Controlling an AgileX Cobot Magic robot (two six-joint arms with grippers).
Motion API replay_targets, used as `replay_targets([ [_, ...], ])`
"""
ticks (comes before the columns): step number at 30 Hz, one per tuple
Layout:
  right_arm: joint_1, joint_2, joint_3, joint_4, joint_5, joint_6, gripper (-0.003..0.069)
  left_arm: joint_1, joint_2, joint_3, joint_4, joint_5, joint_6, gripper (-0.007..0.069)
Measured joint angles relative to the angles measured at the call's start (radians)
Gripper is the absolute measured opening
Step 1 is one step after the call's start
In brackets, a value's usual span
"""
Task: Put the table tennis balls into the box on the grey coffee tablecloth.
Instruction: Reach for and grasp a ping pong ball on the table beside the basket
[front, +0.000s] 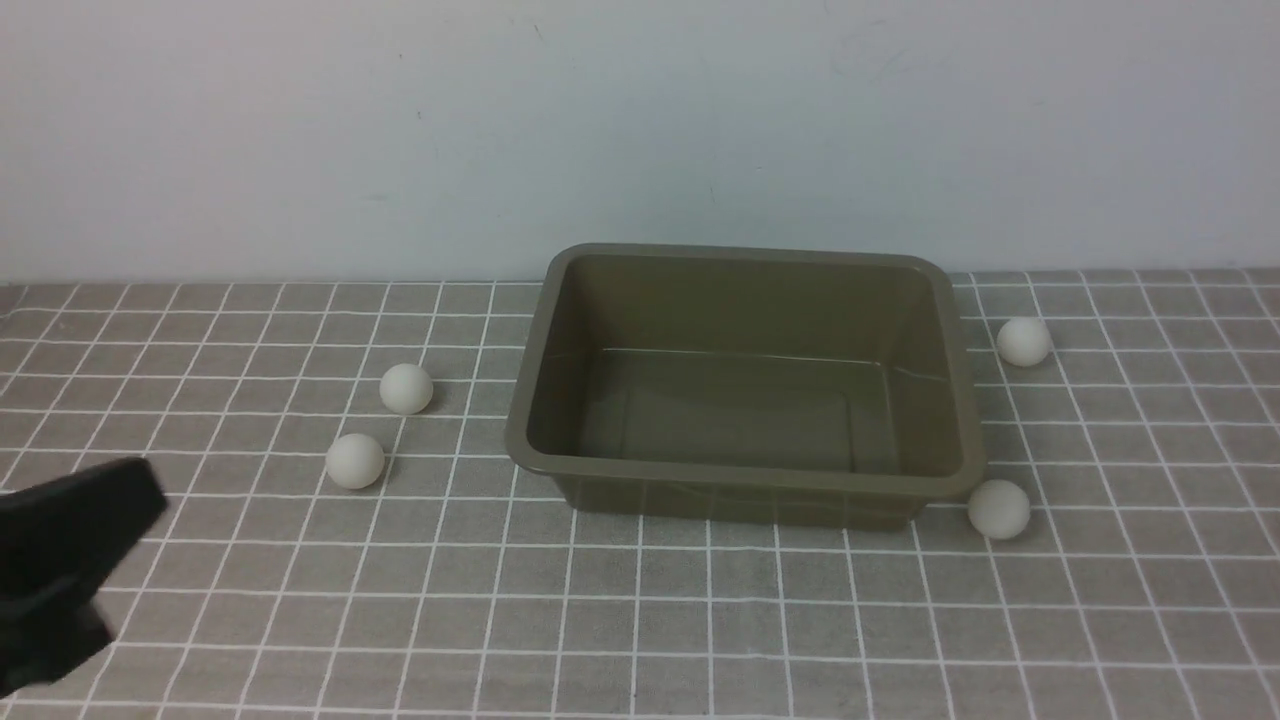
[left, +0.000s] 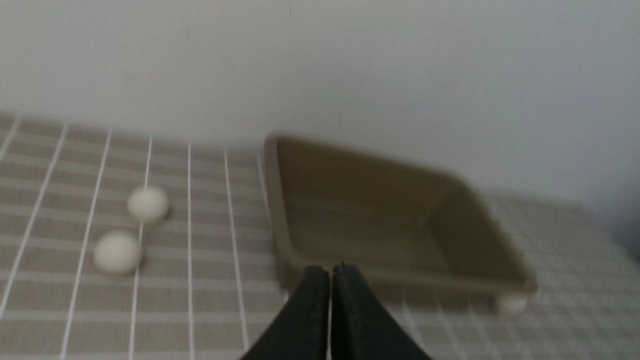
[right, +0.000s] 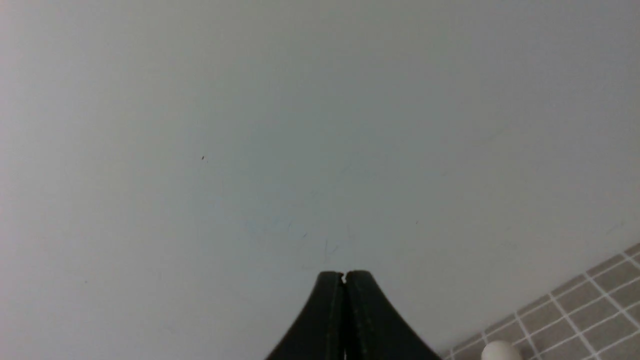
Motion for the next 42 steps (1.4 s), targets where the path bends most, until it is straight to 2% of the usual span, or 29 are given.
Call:
replay_targets([
  [3, 0.075, 0.177, -0.27, -0.089, 0.34, -0.021, -0.0015, 0.0, 0.335, -0.168, 0.157, 0.197, 0.006, -0.0005],
  [4, 0.08, 0.19, -0.286, -0.093, 0.382, -0.026, -0.0015, 0.0, 0.335, -0.176, 0.165, 0.197, 0.006, -0.0005],
  [5, 0.119, 0.306, -0.413, -0.116, 0.547, -0.076, -0.0015, 0.0, 0.482, -0.235, 0.223, 0.233, 0.008, -0.0005],
  [6, 0.124, 0.321, -0.444, -0.118, 0.568, -0.091, -0.0015, 0.0, 0.482, -0.235, 0.223, 0.236, 0.008, -0.0005],
  [8, 0.177, 0.516, -0.625, -0.14, 0.812, -0.183, -0.0015, 0.0, 0.661, -0.323, 0.272, 0.253, 0.017, -0.0005],
  [10, 0.198, 0.637, -0.714, -0.15, 0.958, -0.248, -0.0015, 0.0, 0.768, -0.381, 0.285, 0.258, 0.023, -0.0005],
  [13, 0.209, 0.78, -0.834, -0.157, 1.065, -0.362, -0.0015, 0.0, 0.913, -0.472, 0.289, 0.261, 0.026, -0.0005],
  [22, 0.209, 0.853, -0.89, -0.156, 1.028, -0.418, -0.0015, 0.0, 1.193, -0.682, 0.351, 0.273, 0.039, -0.0001],
  [26, 0.209, 0.857, -0.89, -0.156, 0.992, -0.419, -0.0015, 0.0, 1.296, -0.752, 0.367, 0.24, 0.06, 0.0076],
  [27, 0.209, 0.857, -0.89, -0.156, 0.984, -0.419, -0.0015, 0.0, 1.314, -0.757, 0.372, 0.215, 0.064, 0.0122],
  [28, 0.209, 0.857, -0.89, -0.156, 0.983, -0.419, -0.0015, 0.0, 1.314, -0.758, 0.374, 0.215, 0.066, 0.0122],
  [32, 0.209, 0.858, -0.89, -0.174, 0.953, -0.419, -0.0015, 0.0, 1.383, -0.762, 0.384, 0.138, 0.077, 0.037],
  [33, 0.209, 0.858, -0.89, -0.176, 0.952, -0.419, -0.0015, 0.0, 1.385, -0.762, 0.384, 0.133, 0.077, 0.0382],
  [34, 0.209, 0.858, -0.89, -0.19, 0.943, -0.418, -0.0015, 0.0, 1.413, -0.763, 0.384, 0.109, 0.077, 0.0477],
  [35, 0.209, 0.858, -0.89, -0.197, 0.938, -0.413, -0.0015, 0.0, 1.431, -0.764, 0.384, 0.095, 0.077, 0.0517],
  [38, 0.209, 0.858, -0.89, -0.202, 0.936, -0.41, -0.0015, 0.0, 1.46, -0.764, 0.384, 0.082, 0.078, 0.0545],
  [40, 0.209, 0.858, -0.89, -0.204, 0.936, -0.407, -0.0015, -0.001, 1.479, -0.764, 0.385, 0.062, 0.082, 0.0528],
  [41, 0.209, 0.858, -0.89, -0.206, 0.936, -0.406, -0.0015, -0.006, 1.488, -0.764, 0.386, 0.042, 0.087, 0.0461],
  [42, 0.209, 0.858, -0.89, -0.206, 0.936, -0.406, -0.0015, -0.008, 1.488, -0.764, 0.386, 0.042, 0.087, 0.0461],
])
